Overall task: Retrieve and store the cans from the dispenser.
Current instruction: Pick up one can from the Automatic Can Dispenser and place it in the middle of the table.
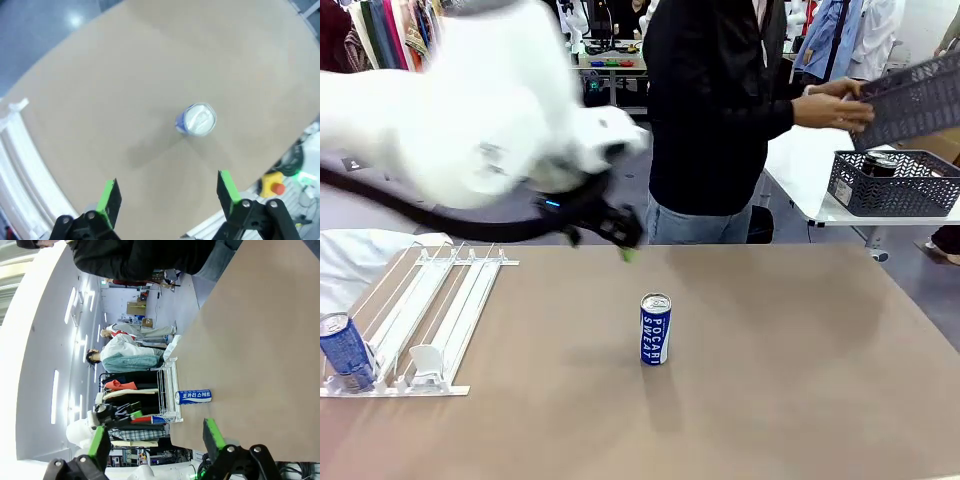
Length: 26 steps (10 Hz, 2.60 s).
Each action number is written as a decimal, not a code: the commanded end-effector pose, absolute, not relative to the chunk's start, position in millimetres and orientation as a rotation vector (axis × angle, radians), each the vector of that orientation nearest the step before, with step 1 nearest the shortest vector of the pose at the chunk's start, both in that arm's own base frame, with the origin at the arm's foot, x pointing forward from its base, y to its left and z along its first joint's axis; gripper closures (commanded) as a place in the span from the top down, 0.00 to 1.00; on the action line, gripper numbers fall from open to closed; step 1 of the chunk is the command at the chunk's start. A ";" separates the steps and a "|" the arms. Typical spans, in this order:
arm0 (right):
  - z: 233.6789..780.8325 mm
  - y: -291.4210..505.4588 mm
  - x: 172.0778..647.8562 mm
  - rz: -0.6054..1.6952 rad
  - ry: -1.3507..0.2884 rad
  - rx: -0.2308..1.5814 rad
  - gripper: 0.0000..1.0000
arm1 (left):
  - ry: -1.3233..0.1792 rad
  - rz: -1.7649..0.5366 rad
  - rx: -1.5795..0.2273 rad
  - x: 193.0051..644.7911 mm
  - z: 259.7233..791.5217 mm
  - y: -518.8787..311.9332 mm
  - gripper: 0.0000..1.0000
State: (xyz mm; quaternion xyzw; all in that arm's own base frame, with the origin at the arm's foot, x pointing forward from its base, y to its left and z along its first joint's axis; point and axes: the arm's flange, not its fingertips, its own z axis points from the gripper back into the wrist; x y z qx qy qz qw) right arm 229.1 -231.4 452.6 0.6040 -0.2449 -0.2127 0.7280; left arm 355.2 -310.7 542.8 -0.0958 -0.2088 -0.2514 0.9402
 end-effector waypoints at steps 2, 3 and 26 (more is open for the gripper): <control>453.1 -232.2 225.0 -0.450 -0.533 1.322 1.00 | -0.462 -0.247 -0.370 335.0 567.7 -121.5 1.00; 453.1 -232.2 225.0 -0.450 -0.533 1.322 1.00 | -0.483 -0.169 -0.421 327.2 577.8 -68.1 1.00; 453.1 -232.2 225.0 -0.450 -0.533 1.322 1.00 | -0.552 0.020 -1.111 294.1 501.9 155.3 1.00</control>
